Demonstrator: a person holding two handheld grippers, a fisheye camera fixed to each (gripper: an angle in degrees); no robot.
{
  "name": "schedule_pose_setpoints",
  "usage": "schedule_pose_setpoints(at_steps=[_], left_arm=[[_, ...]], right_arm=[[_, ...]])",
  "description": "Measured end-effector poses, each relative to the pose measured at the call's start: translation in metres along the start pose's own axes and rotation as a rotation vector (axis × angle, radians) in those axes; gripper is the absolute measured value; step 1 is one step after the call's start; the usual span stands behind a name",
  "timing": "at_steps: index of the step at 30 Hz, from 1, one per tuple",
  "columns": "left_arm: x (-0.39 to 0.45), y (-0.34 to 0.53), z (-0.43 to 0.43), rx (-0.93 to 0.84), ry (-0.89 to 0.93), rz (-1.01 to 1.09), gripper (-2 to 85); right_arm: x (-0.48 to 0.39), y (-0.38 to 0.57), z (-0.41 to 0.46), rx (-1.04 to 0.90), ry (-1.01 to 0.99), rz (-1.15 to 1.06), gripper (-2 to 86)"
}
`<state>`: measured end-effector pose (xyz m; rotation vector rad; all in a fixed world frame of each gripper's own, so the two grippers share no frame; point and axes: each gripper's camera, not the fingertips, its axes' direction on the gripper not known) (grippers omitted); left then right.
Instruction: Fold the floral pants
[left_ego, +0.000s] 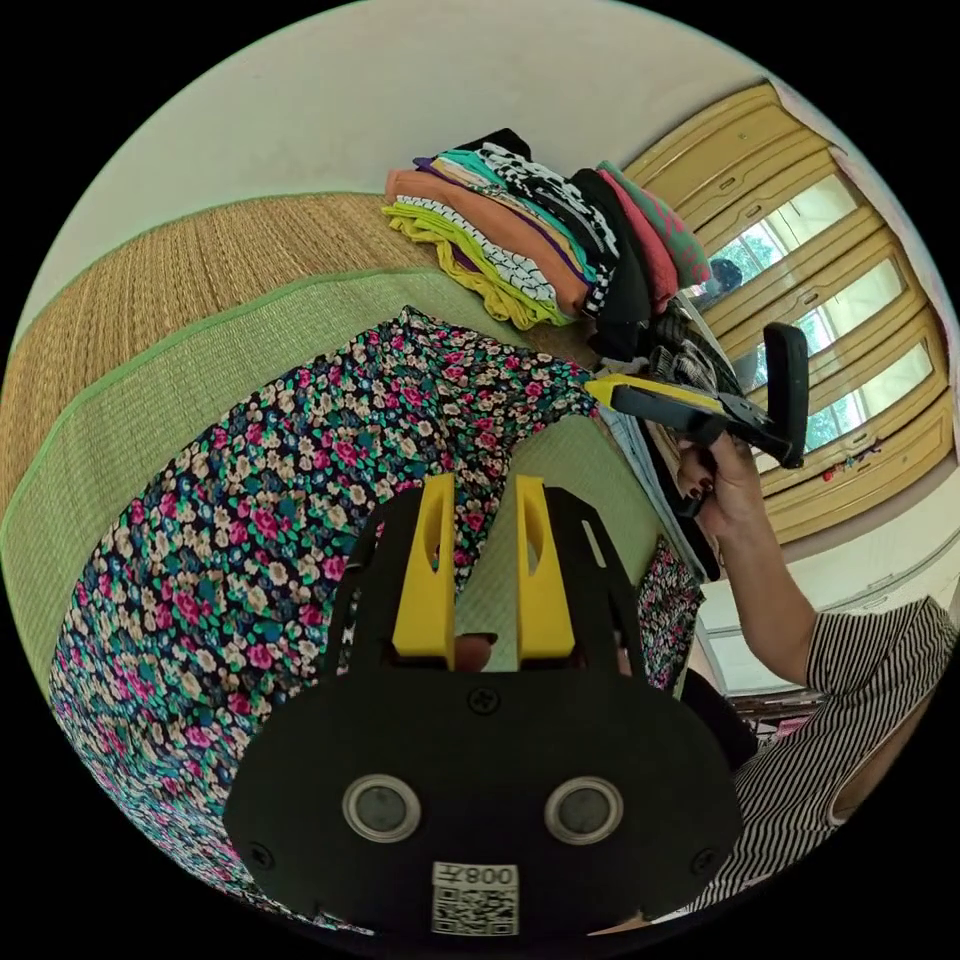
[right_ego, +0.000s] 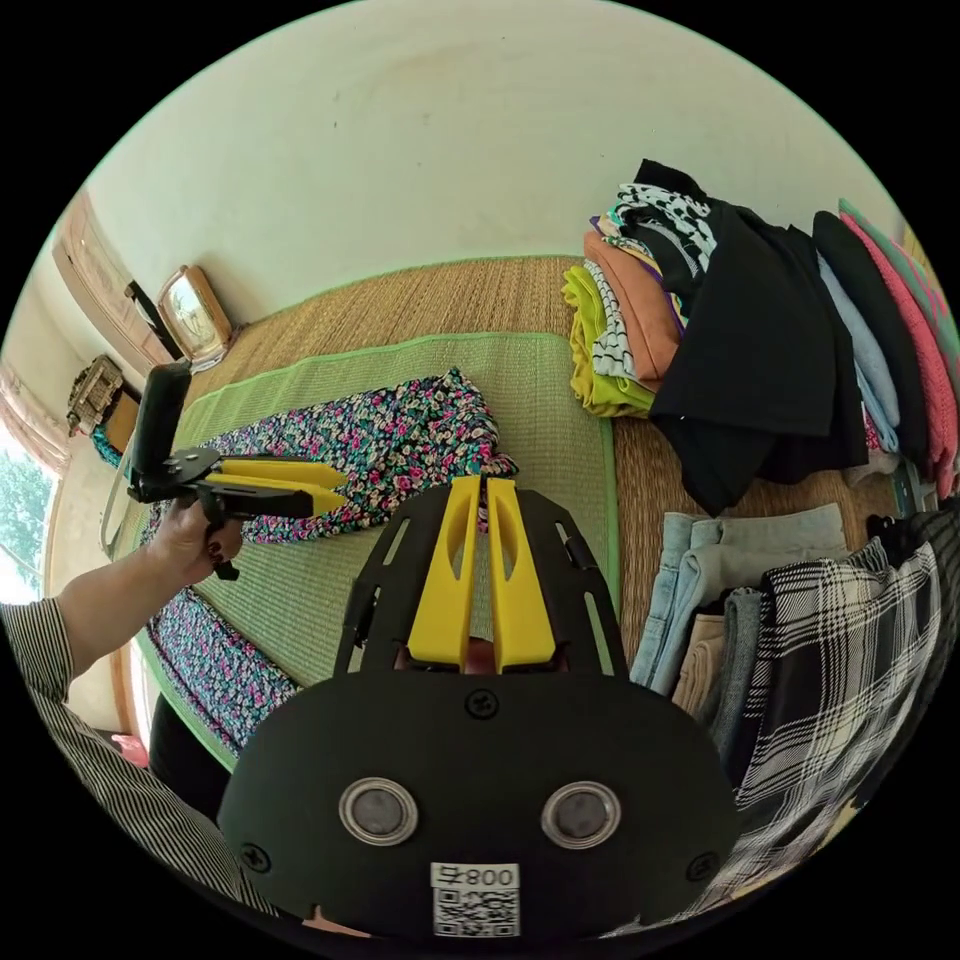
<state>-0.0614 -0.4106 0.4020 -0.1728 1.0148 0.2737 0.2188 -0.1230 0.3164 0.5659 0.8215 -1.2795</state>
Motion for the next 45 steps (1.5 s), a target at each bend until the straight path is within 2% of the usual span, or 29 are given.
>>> schedule_pose_setpoints(at_steps=[8,12,20,27,32,38,39,42,45], left_arm=[[-0.019,-0.048,0.060,-0.060,-0.032,-0.040,2.7],[-0.019,-0.056,0.055,0.056,0.087,-0.027,1.7],[-0.004,-0.122,0.058,0.193,0.090,0.059,2.0],[0.002,-0.193,0.116,0.070,0.096,0.081,5.8],[0.008,-0.178,0.118,0.095,0.022,0.131,5.5],[-0.007,-0.130,0.114,0.063,-0.058,0.117,3.7],[-0.010,-0.120,0.115,0.048,-0.073,0.119,3.5],[-0.017,-0.098,0.118,0.007,-0.126,0.119,3.5],[-0.018,-0.081,0.123,-0.023,-0.130,0.127,3.9]], right_arm=[[0.030,0.004,-0.007,0.038,-0.123,0.055,0.8],[0.039,0.007,-0.010,0.044,-0.106,0.063,1.0],[0.056,-0.003,-0.018,0.047,-0.077,0.095,2.3],[0.051,-0.017,-0.031,0.058,0.024,0.094,5.8],[0.017,-0.040,-0.009,0.020,0.056,-0.068,0.6],[0.014,-0.086,0.053,-0.223,0.227,-0.127,-0.4],[0.014,-0.090,0.051,-0.216,0.229,-0.123,-0.4],[0.016,-0.096,0.038,-0.168,0.400,-0.079,-0.5],[0.016,-0.102,0.031,-0.166,0.434,-0.063,-0.5]])
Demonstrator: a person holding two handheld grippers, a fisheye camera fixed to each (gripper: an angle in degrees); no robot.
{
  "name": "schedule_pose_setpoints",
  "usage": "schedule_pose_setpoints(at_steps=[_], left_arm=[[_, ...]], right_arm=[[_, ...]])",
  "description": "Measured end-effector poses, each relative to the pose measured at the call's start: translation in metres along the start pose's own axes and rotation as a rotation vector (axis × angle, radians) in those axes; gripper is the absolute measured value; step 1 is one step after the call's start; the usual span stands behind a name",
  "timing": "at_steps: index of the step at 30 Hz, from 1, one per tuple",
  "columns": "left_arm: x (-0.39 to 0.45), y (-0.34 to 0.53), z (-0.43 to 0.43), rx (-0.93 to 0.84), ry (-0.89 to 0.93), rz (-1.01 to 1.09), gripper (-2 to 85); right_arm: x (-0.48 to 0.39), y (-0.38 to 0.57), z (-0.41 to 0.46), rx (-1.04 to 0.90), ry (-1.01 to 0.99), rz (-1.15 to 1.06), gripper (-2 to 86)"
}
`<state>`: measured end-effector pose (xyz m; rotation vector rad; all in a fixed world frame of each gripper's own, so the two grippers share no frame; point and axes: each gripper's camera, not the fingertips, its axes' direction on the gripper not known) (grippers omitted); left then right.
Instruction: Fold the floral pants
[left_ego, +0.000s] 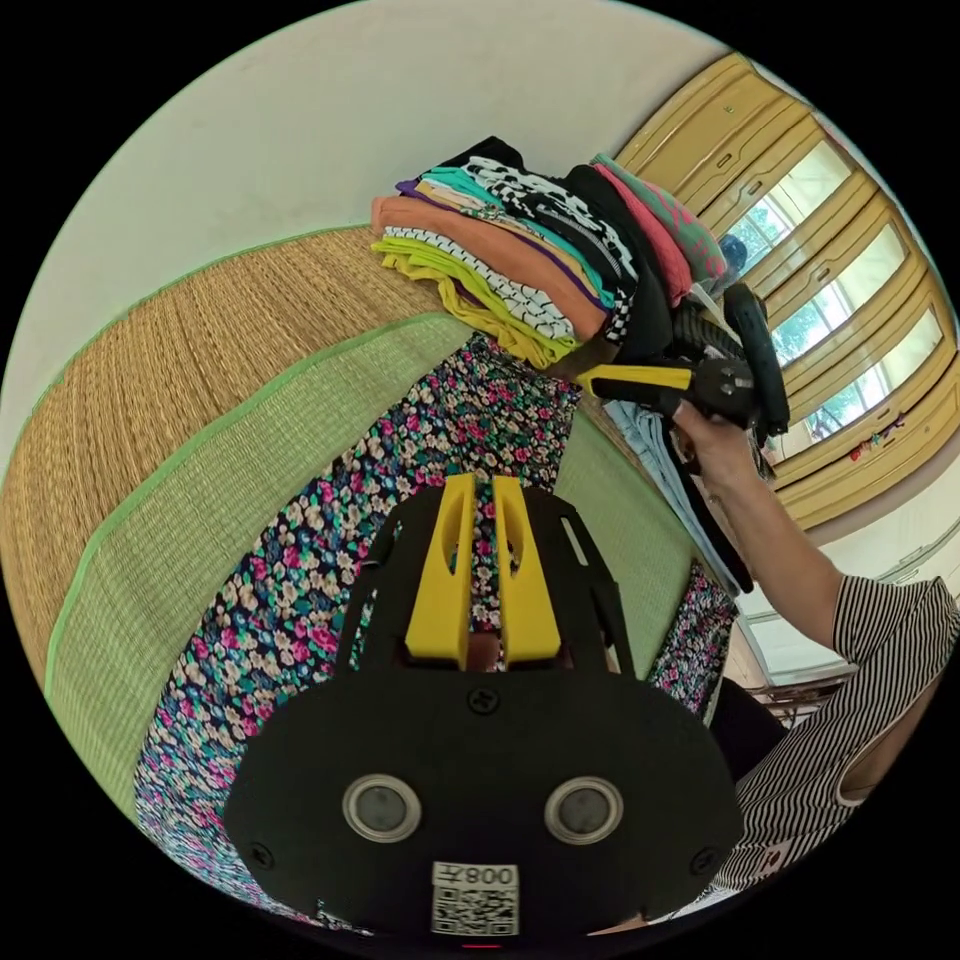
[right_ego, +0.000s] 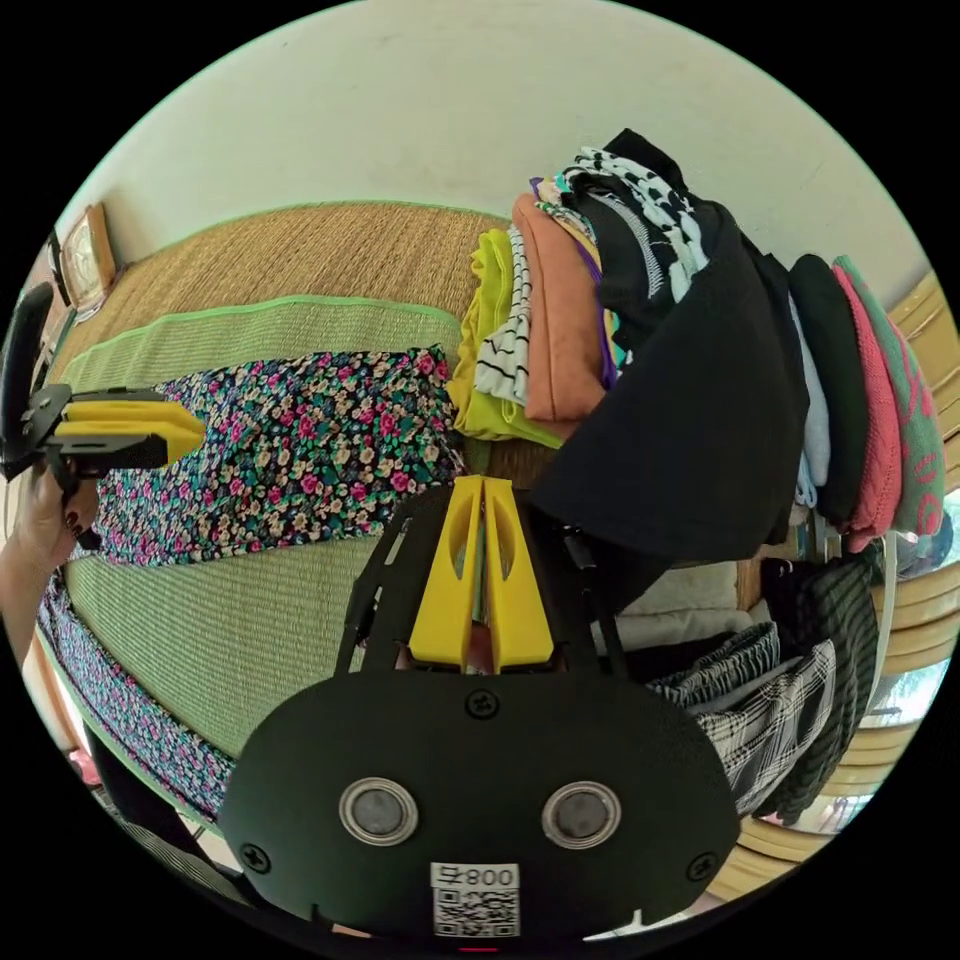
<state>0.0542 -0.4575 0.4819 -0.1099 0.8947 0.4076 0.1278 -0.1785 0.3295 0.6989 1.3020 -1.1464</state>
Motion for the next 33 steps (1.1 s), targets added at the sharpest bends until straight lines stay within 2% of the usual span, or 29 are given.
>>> schedule_pose_setpoints(at_steps=[3,7,9,13,19,24,28,33], left_arm=[[0.006,0.009,0.005,-0.029,0.024,0.013,4.9],[0.023,0.021,0.006,-0.047,0.011,0.079,5.7],[0.032,0.030,0.006,-0.055,0.021,0.111,5.7],[0.039,0.042,0.003,-0.056,0.010,0.131,5.4],[0.038,0.065,-0.018,-0.012,0.029,0.104,5.3],[0.036,0.109,-0.058,0.019,0.041,0.040,6.8],[0.037,0.161,-0.095,-0.002,-0.080,-0.015,8.1],[0.032,0.243,-0.127,-0.144,-0.289,-0.167,8.6]], right_arm=[[-0.008,-0.004,-0.011,0.041,-0.034,0.006,-0.5],[-0.040,-0.021,-0.018,0.109,-0.072,-0.093,-0.5],[-0.051,-0.039,-0.010,0.096,-0.069,-0.137,-0.5],[-0.054,-0.079,0.021,-0.061,-0.026,-0.159,-0.5],[-0.030,-0.096,0.001,-0.051,0.079,-0.097,-0.4],[-0.024,-0.096,-0.016,-0.024,0.031,-0.096,0.2],[-0.031,-0.063,-0.041,0.036,-0.021,-0.178,3.8],[-0.013,-0.037,-0.030,-0.023,0.028,-0.103,7.6]])
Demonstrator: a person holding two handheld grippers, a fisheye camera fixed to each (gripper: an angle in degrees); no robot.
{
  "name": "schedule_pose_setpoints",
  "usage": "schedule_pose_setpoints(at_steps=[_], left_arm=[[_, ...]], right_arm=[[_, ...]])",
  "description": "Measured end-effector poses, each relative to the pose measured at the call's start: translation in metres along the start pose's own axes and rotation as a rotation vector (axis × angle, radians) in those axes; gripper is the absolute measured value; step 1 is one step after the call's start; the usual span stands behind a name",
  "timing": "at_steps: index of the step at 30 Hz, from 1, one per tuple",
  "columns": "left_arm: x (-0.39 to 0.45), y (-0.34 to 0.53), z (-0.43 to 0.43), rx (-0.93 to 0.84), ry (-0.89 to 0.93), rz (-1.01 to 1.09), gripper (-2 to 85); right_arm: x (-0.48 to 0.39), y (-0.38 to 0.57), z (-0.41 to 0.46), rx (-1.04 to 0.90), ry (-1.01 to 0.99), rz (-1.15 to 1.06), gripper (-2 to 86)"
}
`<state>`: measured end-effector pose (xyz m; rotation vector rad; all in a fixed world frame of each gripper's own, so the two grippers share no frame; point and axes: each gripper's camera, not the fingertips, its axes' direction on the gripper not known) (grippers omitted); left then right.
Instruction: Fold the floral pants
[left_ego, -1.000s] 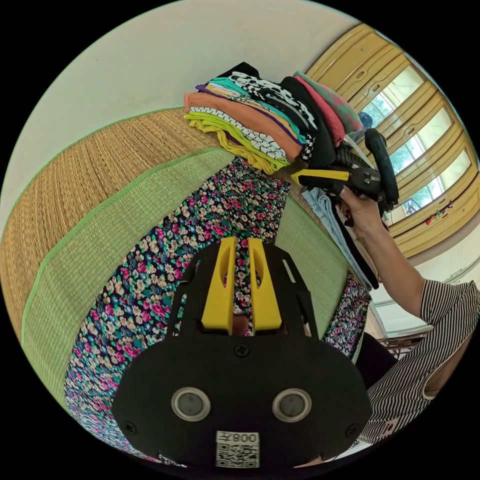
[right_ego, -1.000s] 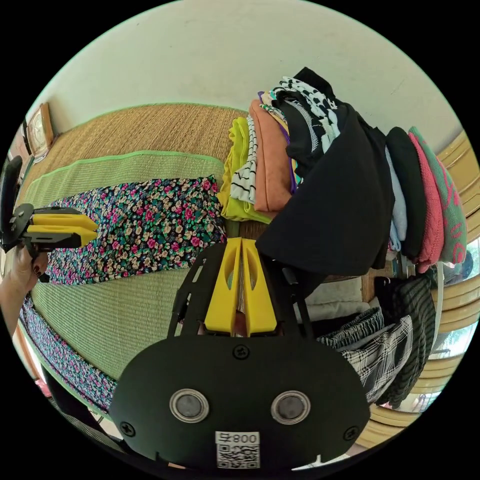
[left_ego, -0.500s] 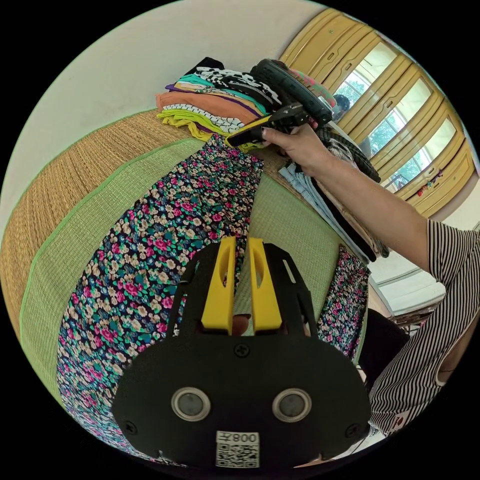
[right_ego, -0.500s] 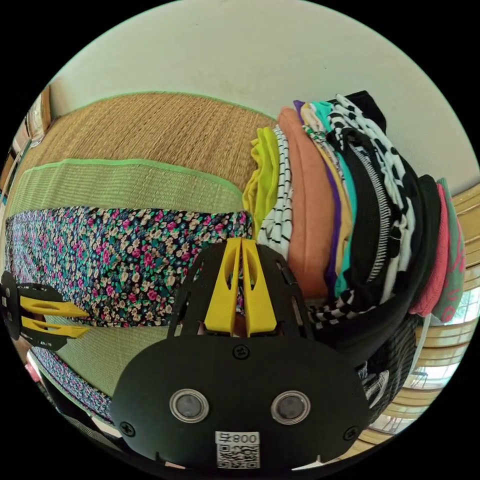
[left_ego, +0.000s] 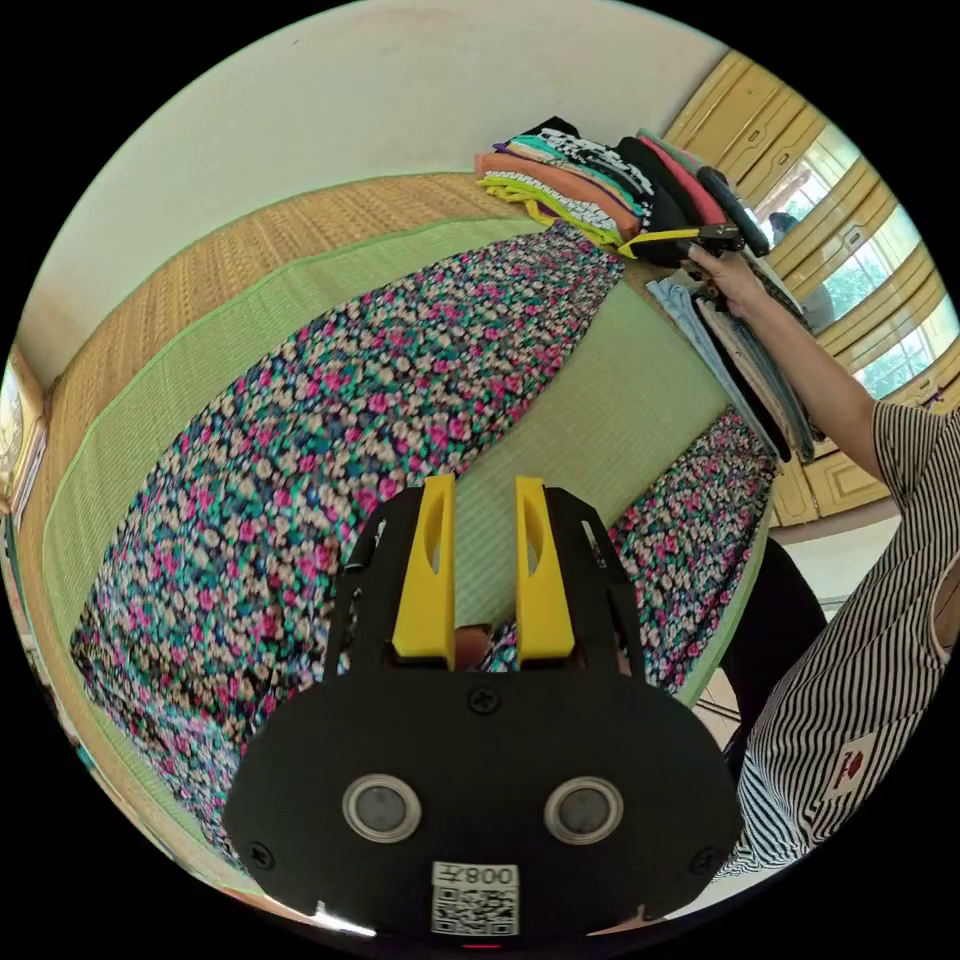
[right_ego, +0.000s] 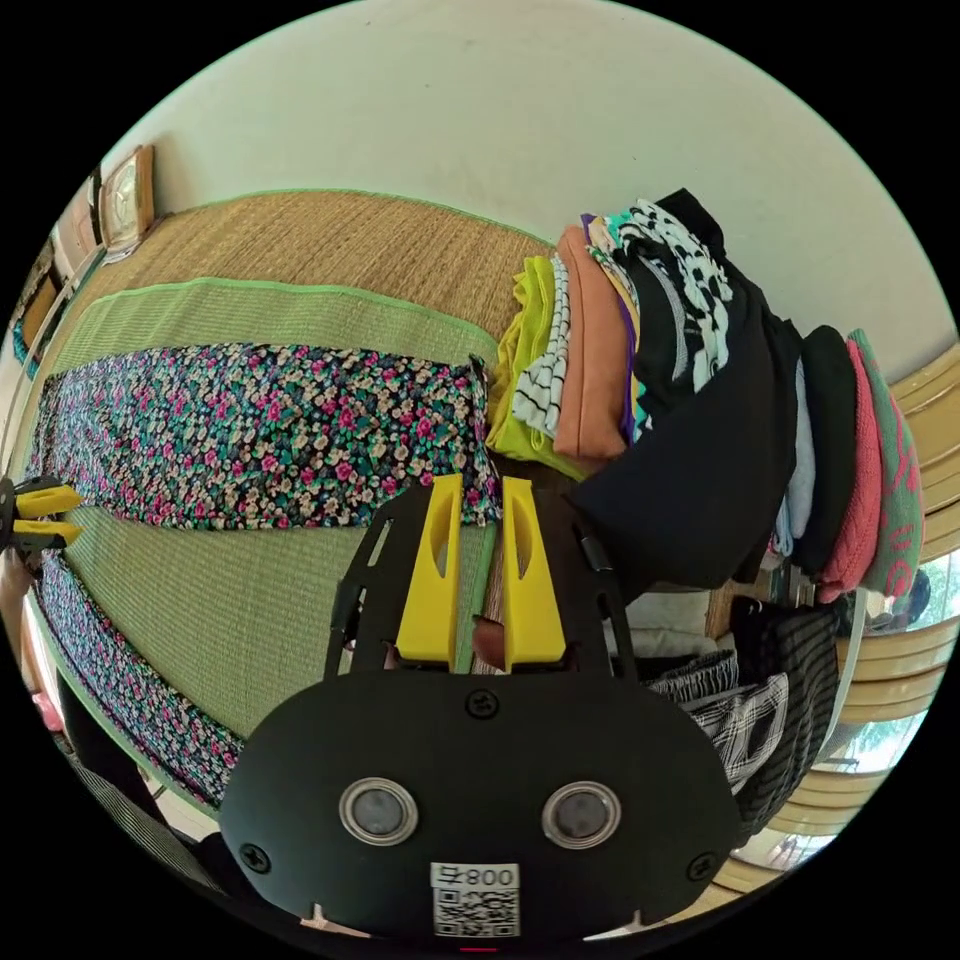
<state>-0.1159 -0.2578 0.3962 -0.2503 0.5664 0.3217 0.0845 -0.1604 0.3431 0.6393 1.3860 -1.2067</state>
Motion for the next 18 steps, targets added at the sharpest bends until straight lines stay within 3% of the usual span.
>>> schedule_pose_setpoints(at_steps=[6,10,18], left_arm=[[-0.011,0.034,-0.015,0.017,-0.049,-0.071,3.3],[-0.014,0.052,-0.028,0.017,-0.019,-0.075,0.9],[-0.023,0.108,-0.074,0.071,0.102,-0.094,0.5]], right_arm=[[0.028,-0.005,0.020,-0.085,-0.116,0.124,7.4],[0.038,-0.006,0.028,-0.158,-0.136,0.140,2.3],[0.060,0.022,-0.011,-0.207,-0.220,0.132,1.0]])
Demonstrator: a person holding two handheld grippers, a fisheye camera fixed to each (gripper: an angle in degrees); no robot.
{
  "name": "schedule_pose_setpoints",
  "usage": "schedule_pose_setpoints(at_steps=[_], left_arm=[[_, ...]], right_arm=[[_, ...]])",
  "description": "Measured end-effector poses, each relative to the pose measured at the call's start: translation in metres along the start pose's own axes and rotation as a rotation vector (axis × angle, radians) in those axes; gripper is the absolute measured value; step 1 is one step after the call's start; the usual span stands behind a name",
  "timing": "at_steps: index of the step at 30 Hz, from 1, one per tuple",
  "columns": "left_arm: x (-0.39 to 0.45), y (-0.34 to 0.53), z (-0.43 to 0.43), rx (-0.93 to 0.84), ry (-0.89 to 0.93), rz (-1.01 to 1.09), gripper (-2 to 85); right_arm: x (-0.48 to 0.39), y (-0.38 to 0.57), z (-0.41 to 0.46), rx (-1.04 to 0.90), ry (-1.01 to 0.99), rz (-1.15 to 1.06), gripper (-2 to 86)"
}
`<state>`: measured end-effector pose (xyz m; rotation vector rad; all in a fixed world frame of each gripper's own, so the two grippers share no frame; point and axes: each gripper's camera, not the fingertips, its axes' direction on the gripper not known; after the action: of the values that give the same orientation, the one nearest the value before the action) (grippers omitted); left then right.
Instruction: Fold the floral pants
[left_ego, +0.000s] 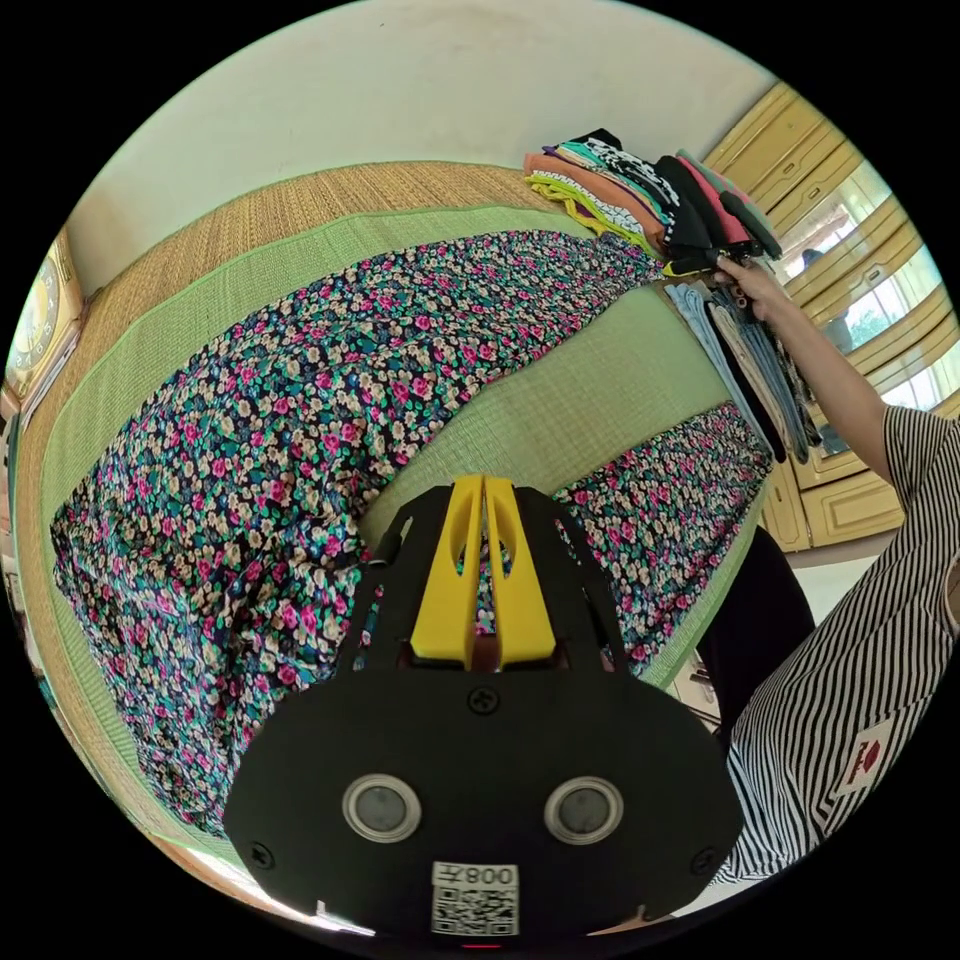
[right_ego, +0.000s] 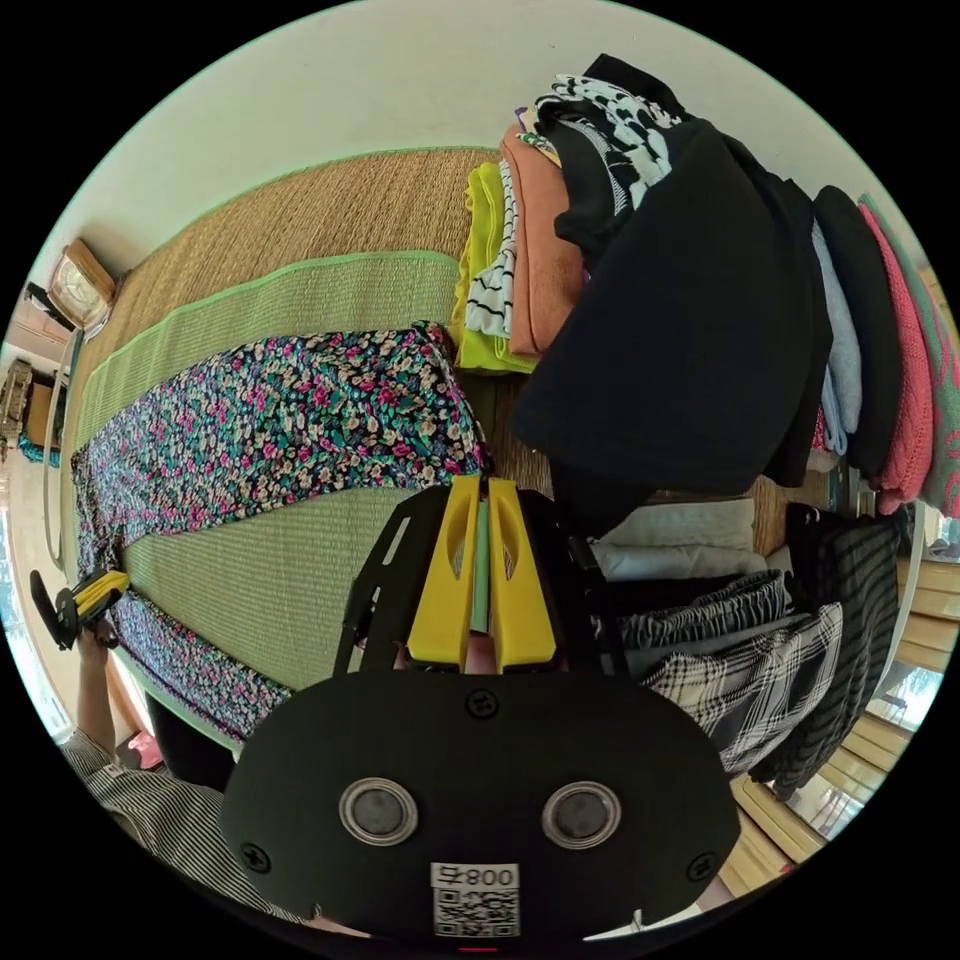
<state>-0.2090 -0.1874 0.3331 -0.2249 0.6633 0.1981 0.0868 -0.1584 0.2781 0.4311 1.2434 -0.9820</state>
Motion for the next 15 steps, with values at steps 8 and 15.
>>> schedule_pose_setpoints(at_steps=[8,15], left_arm=[[-0.030,0.027,-0.027,0.008,-0.095,-0.035,5.8],[-0.066,0.040,-0.044,-0.060,-0.147,-0.031,3.1]], right_arm=[[0.018,0.020,0.006,-0.077,0.017,0.038,1.1],[0.025,0.038,0.005,-0.102,0.018,0.037,1.1]])
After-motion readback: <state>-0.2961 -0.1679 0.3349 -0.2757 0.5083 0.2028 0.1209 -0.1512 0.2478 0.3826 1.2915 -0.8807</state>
